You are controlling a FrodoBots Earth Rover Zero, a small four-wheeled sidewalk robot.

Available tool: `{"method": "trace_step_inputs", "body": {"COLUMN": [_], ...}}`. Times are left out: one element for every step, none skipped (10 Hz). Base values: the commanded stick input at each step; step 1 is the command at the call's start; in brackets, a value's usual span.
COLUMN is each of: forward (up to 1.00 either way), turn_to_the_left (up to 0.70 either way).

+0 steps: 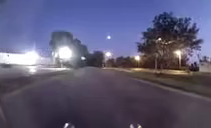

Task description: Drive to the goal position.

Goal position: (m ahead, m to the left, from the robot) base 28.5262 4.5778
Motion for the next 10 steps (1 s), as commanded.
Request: {"method": "trace_step_inputs", "body": {"forward": [1.0,1.0,1.0,1.0,1.0,1.0,1.0,1.0,1.0,1.0], "turn_to_the_left": [0.0,0.0,0.0,0.0,0.0,0.0,0.0,0.0,0.0,0.04]}}
